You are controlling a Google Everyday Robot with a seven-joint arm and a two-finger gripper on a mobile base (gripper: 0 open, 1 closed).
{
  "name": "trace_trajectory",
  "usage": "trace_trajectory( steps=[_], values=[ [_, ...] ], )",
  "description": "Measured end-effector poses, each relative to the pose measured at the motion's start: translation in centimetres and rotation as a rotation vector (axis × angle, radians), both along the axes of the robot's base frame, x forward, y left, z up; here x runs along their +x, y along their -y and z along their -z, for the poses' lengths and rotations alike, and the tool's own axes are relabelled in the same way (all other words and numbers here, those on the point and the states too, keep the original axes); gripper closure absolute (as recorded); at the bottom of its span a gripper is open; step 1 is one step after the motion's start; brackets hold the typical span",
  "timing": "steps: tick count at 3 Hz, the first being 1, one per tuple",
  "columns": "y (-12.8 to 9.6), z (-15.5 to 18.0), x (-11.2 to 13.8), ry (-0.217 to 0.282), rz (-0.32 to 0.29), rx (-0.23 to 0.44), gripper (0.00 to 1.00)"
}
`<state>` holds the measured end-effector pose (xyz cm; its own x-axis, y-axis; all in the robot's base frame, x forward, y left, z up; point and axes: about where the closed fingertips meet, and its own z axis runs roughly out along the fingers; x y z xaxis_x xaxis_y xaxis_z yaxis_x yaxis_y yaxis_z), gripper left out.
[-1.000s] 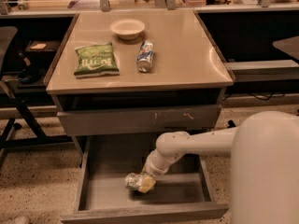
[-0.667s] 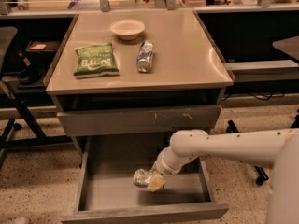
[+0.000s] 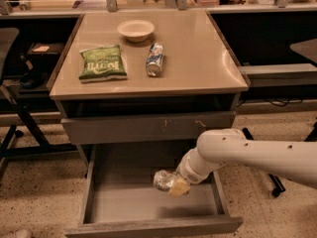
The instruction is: Pick redbull can from middle drawer and place on counter
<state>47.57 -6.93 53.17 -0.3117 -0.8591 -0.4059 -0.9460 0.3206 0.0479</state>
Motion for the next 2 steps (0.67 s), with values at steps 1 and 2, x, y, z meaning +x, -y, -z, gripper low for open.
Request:
trace_trajectory(
  steps=[1,2],
  values=[
    [-0.1,0.1,0.0,-0.002,-0.001,0.001,1.0],
    [0.9,-2.1,0.2,0.007,0.04,-0.009,1.0]
  ],
)
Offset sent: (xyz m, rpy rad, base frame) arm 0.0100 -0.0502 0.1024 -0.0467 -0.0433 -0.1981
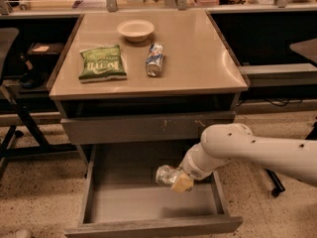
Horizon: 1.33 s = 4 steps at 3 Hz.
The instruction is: Pick redbull can from middle drawer and place on counter
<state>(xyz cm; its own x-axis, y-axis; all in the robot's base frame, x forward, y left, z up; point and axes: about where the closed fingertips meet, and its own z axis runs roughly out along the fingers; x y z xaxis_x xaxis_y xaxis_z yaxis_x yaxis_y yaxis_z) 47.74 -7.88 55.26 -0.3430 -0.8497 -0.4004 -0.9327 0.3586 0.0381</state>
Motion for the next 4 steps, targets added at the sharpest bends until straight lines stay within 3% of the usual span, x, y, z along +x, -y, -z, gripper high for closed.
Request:
trace_trajectory(
  steps=[1,3,4],
  values=[
    [2.9,-6.5,0.2,0.068,0.082,-0.013,1.0],
    [5.9,-18.4,1.0,0.235,0.126,-0.058,1.0],
    [5.9,-18.9,1.1,0.243,0.126,-0.059,1.0]
  ],
)
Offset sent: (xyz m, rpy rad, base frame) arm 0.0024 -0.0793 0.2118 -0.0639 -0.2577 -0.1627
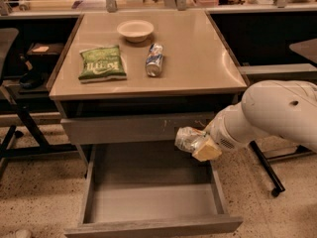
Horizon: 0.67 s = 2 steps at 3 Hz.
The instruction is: Pick redbull can from middle drawer and place on counter
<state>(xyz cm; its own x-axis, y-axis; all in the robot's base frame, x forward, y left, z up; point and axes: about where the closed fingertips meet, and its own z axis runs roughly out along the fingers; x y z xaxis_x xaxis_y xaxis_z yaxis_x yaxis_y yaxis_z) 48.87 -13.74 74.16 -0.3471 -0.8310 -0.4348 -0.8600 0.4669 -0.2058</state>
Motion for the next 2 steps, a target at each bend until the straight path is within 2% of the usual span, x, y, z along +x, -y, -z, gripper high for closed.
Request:
trace_trajectory(
  steps=[1,2],
  values=[
    [0.5,-2.8,1.1,0.035,0.022,-0.012,1.0],
    [1.9,-7.5,3.9,0.087,0.054,-0.022,1.0]
  ],
)
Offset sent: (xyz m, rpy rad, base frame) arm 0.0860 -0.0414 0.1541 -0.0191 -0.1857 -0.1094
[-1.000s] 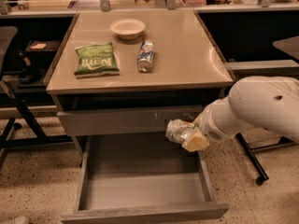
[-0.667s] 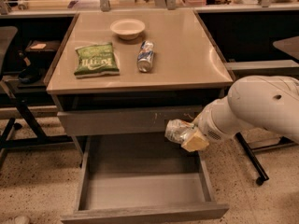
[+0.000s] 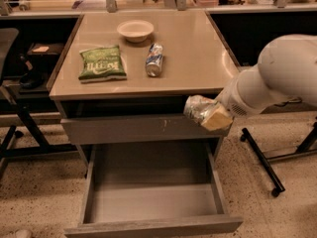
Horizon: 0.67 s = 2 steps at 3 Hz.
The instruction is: Pick redbull can from middle drawer and place on counter
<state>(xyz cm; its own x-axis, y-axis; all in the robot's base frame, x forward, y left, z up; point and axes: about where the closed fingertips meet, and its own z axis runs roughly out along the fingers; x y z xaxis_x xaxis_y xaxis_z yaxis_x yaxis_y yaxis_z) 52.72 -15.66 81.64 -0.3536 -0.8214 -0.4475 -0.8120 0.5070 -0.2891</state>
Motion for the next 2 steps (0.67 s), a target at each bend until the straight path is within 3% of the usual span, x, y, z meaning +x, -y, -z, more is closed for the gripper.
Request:
trace_trajectory(
  steps=[2],
  values=[
    [1.5,-8.3,8.4,0.081,0.034,-0.006,1.0]
  ],
)
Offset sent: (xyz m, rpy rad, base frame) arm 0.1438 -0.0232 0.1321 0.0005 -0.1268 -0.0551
